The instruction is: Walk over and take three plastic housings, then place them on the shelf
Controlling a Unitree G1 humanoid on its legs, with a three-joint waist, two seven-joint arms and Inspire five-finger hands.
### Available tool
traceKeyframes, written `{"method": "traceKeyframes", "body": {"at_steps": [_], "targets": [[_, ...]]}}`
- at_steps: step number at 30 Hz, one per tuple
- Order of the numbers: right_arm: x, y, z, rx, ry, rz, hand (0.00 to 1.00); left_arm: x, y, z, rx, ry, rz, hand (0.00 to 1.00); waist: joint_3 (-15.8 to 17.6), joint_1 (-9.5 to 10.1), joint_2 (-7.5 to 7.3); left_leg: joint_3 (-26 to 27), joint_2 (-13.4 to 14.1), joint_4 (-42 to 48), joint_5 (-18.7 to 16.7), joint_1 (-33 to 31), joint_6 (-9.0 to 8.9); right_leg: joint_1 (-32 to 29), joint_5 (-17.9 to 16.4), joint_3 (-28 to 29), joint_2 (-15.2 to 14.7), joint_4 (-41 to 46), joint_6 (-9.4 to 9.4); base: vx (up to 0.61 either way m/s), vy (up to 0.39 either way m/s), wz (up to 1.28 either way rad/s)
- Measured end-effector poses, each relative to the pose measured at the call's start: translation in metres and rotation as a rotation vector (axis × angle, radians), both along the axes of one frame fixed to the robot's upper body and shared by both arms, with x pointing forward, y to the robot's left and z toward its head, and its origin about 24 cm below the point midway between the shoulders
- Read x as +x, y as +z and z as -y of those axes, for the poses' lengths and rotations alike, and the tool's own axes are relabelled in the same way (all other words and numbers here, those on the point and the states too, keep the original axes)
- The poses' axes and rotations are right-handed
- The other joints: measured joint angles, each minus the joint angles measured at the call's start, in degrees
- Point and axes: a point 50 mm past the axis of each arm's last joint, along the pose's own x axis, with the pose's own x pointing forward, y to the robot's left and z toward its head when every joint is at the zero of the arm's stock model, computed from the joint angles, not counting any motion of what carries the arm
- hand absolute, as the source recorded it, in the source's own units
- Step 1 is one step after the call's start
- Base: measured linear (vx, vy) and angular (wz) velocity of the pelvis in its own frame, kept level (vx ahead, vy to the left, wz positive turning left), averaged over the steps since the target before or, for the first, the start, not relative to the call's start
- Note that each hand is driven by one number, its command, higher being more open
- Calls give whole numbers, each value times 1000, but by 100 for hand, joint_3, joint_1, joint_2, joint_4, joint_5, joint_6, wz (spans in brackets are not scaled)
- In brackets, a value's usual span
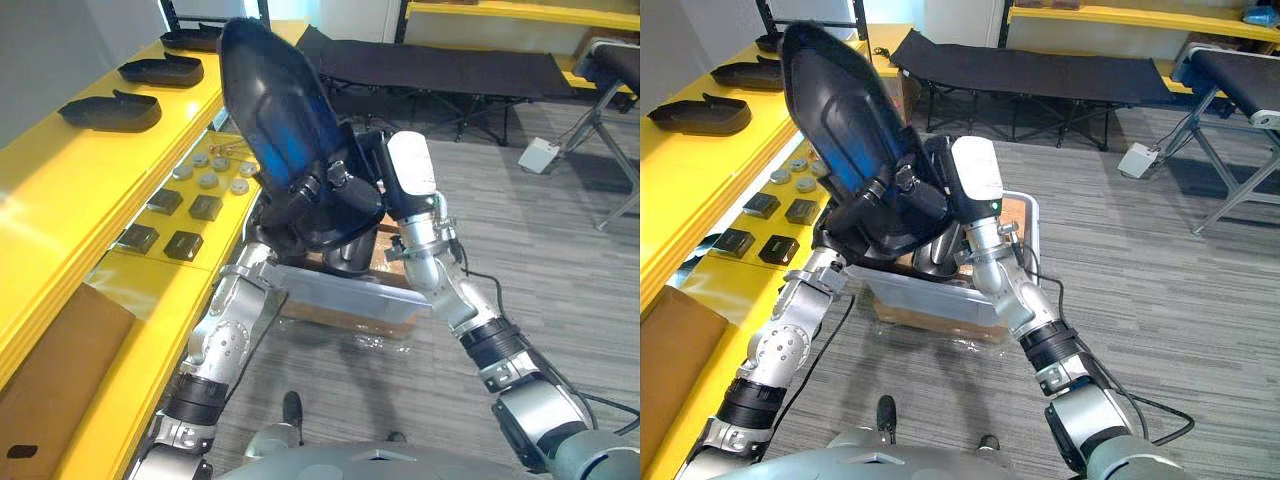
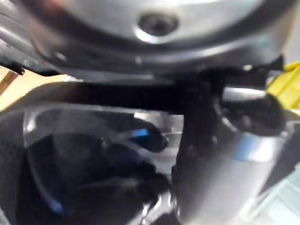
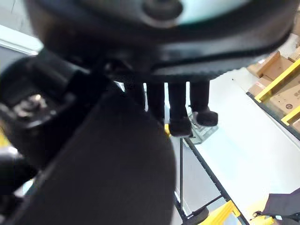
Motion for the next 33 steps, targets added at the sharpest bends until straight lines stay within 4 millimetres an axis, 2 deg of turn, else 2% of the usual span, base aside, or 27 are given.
{"method": "traceKeyframes", "body": {"at_steps": [10,11,16,19,23,25,27,29,33], "targets": [[-7,-17,0,26,-10,-60,0,-4,-7,7,45,33,-26,0,-8,-43,-11,-8,1,-1,-3,16,-5,0,-8,5,8,10,-8,0,0,0],[-7,-17,0,26,-10,-63,100,-5,-7,7,46,33,-29,0,-8,-46,-11,-6,2,-1,-4,17,-6,0,-8,6,8,10,-8,0,0,0],[-11,-24,-1,120,-6,-114,100,-5,-7,9,73,66,-22,0,-19,-42,-28,17,5,-1,-44,17,-59,-13,-13,14,6,6,-10,0,0,0],[-22,-35,-9,222,68,-195,100,-5,-2,6,123,148,31,0,-75,-52,-105,31,9,0,-60,17,-79,-18,-19,34,9,4,-19,0,0,0],[-27,-41,-9,288,141,-304,100,-6,10,-4,332,292,164,0,-82,-79,-117,41,6,1,-66,17,-75,-23,-20,50,8,10,-21,0,0,0],[-28,-44,-9,319,171,-354,100,-9,24,-8,443,362,251,0,-82,-83,-116,51,8,1,-71,17,-77,-27,-20,58,9,9,-21,0,0,0],[-33,-43,-5,394,203,-395,100,-13,38,-9,547,420,344,0,-82,-80,-116,60,9,1,-81,17,-78,-31,-25,67,7,7,-22,0,0,-2],[-35,-41,-1,431,220,-406,100,-15,42,-11,606,456,384,0,-82,-91,-115,72,11,1,-89,18,-77,-46,-26,93,6,7,-20,0,0,-6],[-41,-37,23,529,215,-423,100,-21,33,-21,757,551,372,0,-87,-181,-109,171,27,1,-142,19,-75,-124,-33,212,5,8,-9,9,4,-15]]}}
